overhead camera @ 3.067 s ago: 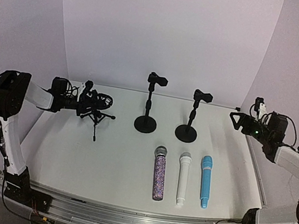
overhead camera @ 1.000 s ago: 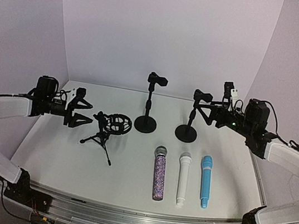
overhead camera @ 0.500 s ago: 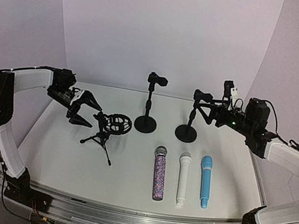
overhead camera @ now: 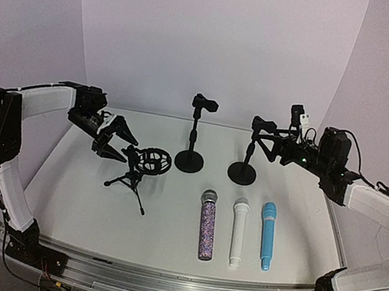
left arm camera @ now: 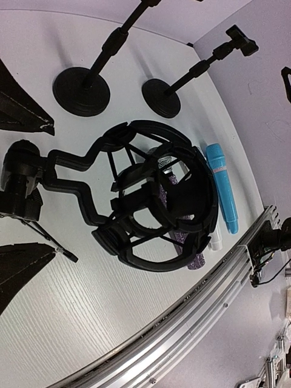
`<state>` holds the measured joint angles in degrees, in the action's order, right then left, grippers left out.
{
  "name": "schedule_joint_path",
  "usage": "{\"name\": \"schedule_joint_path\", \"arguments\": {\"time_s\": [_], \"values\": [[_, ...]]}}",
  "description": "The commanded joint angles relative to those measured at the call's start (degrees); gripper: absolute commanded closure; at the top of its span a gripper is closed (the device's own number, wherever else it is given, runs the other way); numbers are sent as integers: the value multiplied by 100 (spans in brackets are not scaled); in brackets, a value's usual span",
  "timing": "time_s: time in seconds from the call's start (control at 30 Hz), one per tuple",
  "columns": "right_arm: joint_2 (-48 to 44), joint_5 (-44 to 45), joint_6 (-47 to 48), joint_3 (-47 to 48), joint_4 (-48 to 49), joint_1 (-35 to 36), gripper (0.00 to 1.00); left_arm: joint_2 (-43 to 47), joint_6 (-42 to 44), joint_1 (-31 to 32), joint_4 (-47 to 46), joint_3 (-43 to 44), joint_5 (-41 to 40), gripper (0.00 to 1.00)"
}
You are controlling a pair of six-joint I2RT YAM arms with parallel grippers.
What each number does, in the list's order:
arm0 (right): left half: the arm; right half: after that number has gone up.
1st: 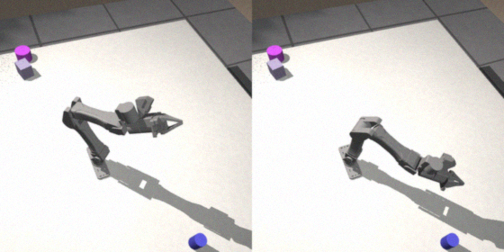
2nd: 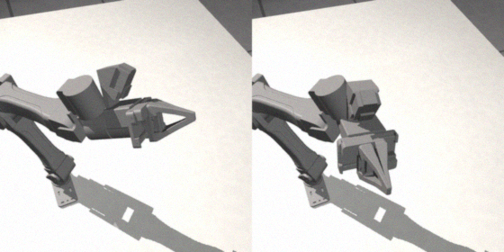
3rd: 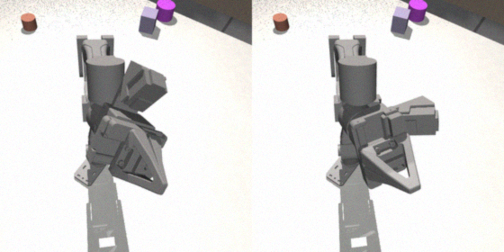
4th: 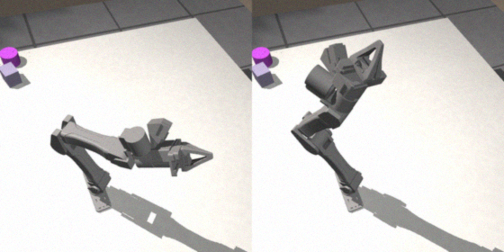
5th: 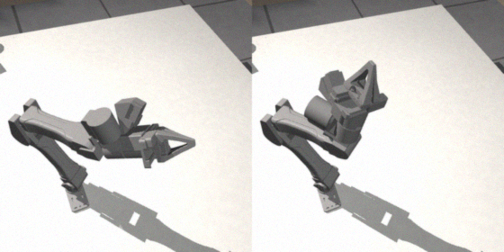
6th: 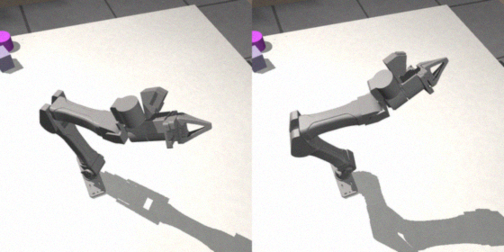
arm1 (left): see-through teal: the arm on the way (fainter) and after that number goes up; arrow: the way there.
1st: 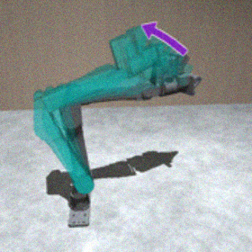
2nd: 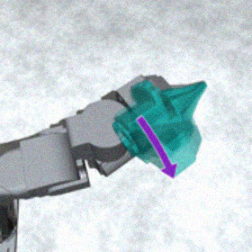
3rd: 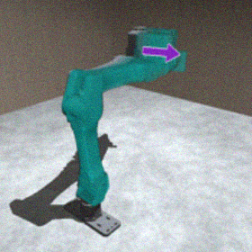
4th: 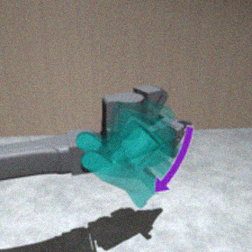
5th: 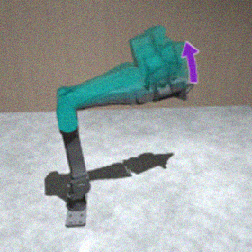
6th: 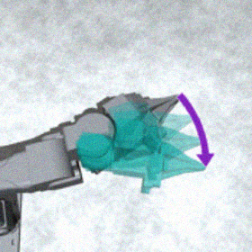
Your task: Attach the microphones to the stand
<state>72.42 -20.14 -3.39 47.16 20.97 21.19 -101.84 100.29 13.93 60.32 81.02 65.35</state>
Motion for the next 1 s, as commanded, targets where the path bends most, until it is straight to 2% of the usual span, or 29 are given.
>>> {"name": "schedule_joint_path", "arguments": {"time_s": [0.0, 0.13, 0.4, 0.53, 0.97], "values": [[-88, -16, 57, 162, 197, 29, 9, -168, 317, -1, 328, 293, -73, 39], [-84, -13, 57, 162, 197, 25, 9, -292, 379, 24, 433, 476, -58, 45], [-118, 35, 67, 137, 197, 30, 9, -313, 540, 31, 692, 520, -73, 79], [-85, -29, 14, 162, 187, 27, 9, -260, 543, 25, 822, 562, -22, 100], [57, -80, 123, 367, -251, 513, 9, 314, -303, -69, 802, 874, 462, 100]]}}
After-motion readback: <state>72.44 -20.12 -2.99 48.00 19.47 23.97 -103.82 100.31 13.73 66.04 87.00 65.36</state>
